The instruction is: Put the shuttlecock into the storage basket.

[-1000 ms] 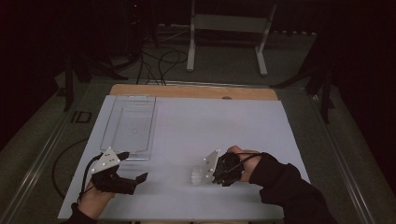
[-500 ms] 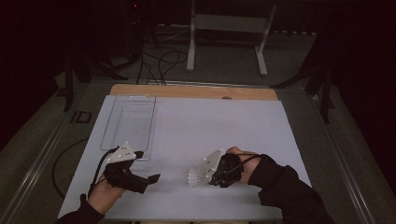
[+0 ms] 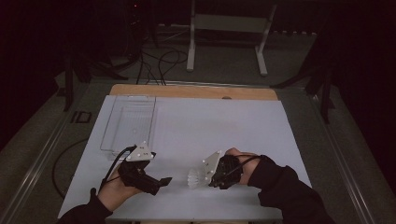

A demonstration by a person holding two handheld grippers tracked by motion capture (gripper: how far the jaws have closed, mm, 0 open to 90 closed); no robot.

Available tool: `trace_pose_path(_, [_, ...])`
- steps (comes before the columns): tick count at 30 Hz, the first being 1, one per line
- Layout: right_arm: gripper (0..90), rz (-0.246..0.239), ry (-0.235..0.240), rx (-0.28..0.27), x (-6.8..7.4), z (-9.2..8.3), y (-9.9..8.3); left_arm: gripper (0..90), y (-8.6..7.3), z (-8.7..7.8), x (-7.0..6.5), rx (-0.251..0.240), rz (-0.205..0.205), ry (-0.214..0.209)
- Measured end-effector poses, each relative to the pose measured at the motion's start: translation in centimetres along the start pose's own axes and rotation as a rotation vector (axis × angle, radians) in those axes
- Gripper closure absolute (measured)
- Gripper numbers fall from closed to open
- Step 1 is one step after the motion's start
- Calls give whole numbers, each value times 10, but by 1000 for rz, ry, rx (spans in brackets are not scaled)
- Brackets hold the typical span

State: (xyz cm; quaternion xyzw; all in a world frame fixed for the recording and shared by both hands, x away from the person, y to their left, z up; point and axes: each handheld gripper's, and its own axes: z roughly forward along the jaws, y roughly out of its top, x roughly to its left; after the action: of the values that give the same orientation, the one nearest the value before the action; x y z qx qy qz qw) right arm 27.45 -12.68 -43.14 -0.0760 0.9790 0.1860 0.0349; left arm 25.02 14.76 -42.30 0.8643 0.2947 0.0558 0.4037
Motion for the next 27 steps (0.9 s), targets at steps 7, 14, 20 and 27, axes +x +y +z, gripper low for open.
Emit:
trace_pose_path(7, [657, -18, -1, -31, 3, -2, 4, 2, 14, 6, 0, 25, 4, -80])
trace_pose_path(14, [657, -25, -4, -51, 4, -3, 5, 2, 25, 22, 1, 117, -2, -138])
trace_pose_path(20, [657, -28, -4, -40, 5, -1, 5, 43, 28, 35, -1, 212, -21, -165])
trace_pose_path(27, [658, -35, 7, -39, 6, 1, 7, 206, 35, 43, 1, 279, 45, -240])
